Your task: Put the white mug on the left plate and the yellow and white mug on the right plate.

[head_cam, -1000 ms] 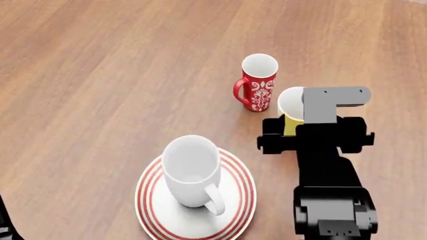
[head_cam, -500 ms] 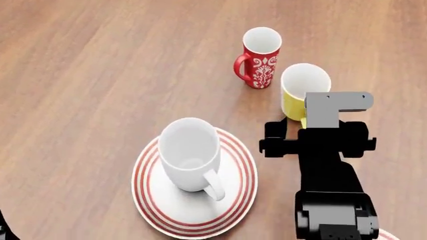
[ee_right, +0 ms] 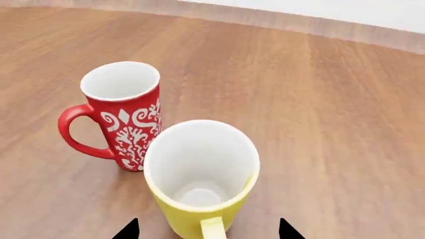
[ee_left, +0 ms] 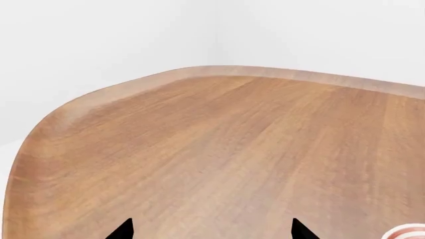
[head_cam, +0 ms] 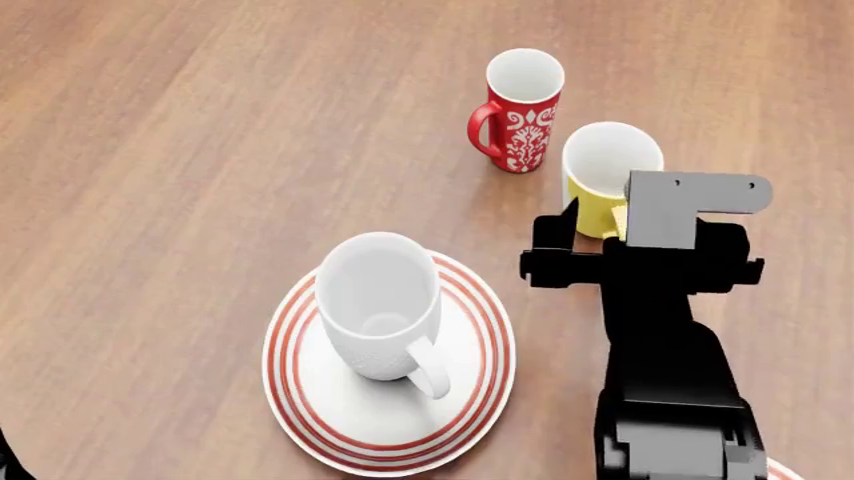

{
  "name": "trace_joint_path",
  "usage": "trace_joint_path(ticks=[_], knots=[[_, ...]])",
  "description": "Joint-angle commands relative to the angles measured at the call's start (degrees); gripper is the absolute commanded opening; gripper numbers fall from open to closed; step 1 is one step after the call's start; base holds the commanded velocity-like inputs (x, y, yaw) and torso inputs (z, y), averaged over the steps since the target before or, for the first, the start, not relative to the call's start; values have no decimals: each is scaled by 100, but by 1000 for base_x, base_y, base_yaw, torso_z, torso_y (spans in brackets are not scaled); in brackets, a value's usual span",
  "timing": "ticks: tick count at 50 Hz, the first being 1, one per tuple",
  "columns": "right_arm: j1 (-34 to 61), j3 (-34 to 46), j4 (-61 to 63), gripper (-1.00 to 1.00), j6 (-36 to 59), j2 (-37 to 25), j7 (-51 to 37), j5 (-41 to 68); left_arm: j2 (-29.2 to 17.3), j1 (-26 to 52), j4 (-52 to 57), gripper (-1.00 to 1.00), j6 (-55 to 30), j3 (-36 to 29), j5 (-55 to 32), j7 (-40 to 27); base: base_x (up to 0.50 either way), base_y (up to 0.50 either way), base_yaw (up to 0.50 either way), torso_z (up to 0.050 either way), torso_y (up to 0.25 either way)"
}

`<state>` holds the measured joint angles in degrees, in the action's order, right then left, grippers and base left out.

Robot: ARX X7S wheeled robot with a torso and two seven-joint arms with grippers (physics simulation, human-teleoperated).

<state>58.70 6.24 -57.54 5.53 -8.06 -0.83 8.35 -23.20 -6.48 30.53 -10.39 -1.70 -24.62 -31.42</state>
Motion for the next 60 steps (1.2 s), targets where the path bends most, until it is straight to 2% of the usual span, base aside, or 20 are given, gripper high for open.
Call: trace_joint_path(ticks=[1,11,22,28,37,53,60], knots=[[-149,-190,148,100,-200,109,196,-62,101,-82,16,100,131,120,107,207,0,0,0,0,-123],[-81,-190,-78,100,-322,142,169,-35,65,-94,-3,100,100,158,31,203,0,0,0,1,-239],[-10,-171,-275,100,-465,158,194,-11,55,-104,-16,100,125,168,7,199,0,0,0,0,0],[-84,-165,7,100,-315,141,158,16,40,-128,14,100,138,171,16,187,0,0,0,0,0],[-442,-218,1201,100,164,53,54,153,33,-135,21,100,161,175,13,175,0,0,0,0,0],[-479,-235,1419,100,176,8,28,248,34,-122,-40,100,307,166,10,234,0,0,0,0,0],[-446,-219,1223,100,56,26,58,267,31,-125,-46,100,326,145,9,244,0,0,0,4,-224]])
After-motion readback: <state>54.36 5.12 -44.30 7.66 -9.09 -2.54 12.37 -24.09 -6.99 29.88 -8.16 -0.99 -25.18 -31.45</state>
